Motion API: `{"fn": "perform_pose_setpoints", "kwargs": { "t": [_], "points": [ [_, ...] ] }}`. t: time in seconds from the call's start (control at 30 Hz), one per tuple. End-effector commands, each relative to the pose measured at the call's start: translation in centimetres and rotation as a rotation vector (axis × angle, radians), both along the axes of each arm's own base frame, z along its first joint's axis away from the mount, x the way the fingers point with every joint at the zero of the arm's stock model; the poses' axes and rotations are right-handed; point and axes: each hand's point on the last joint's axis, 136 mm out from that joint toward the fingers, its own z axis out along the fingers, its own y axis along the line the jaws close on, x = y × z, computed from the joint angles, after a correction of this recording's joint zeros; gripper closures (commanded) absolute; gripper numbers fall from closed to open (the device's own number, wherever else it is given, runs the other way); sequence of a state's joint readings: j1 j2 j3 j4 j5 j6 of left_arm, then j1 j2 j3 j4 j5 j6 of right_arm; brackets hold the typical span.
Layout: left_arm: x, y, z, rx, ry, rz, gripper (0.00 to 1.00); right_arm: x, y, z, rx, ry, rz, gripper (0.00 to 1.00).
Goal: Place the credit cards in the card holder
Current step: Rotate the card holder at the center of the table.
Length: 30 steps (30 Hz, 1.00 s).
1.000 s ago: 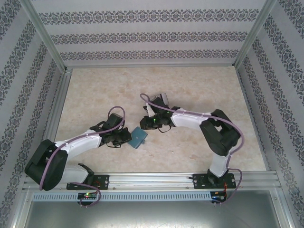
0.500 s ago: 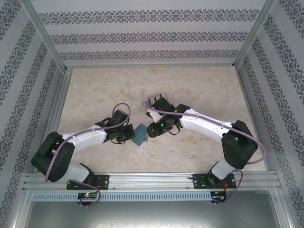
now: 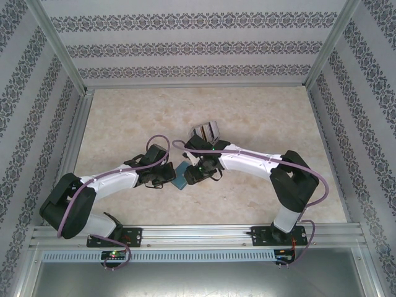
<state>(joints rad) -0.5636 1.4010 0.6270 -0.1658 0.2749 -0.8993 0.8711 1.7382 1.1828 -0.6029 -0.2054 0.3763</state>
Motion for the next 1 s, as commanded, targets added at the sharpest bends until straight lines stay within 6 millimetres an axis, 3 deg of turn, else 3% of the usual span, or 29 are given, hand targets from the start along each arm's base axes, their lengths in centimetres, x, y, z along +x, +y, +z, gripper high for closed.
{"fn": "perform_pose_setpoints", "kwargs": {
  "t": [0.0, 0.17, 0.5, 0.83, 0.97],
  "points": [
    [-1.4, 1.1, -1.8, 0.062, 0.043, 0.015, 0.94, 0.3, 0.6, 0.6, -0.016, -0.024, -0.062, 0.53],
    [-1.2, 0.8, -1.8, 0.053, 0.044, 0.009, 0.94, -0.3, 1.6, -0.1, -0.024, -0.005, -0.074, 0.53],
    [-1.1, 0.6, -1.7, 0.049, 0.041, 0.004, 0.94, 0.0, 1.0, -1.0, -0.088, -0.022, -0.087, 0.57],
    [-1.3, 0.7, -2.0, 0.053, 0.047, 0.003, 0.94, 0.0, 0.8, -0.3, -0.092, -0.033, -0.085, 0.82],
    [-1.3, 0.4, -2.1, 0.049, 0.045, 0.002, 0.94, -0.1, 0.6, -0.1, -0.093, -0.032, -0.088, 0.86]
  ]
}}
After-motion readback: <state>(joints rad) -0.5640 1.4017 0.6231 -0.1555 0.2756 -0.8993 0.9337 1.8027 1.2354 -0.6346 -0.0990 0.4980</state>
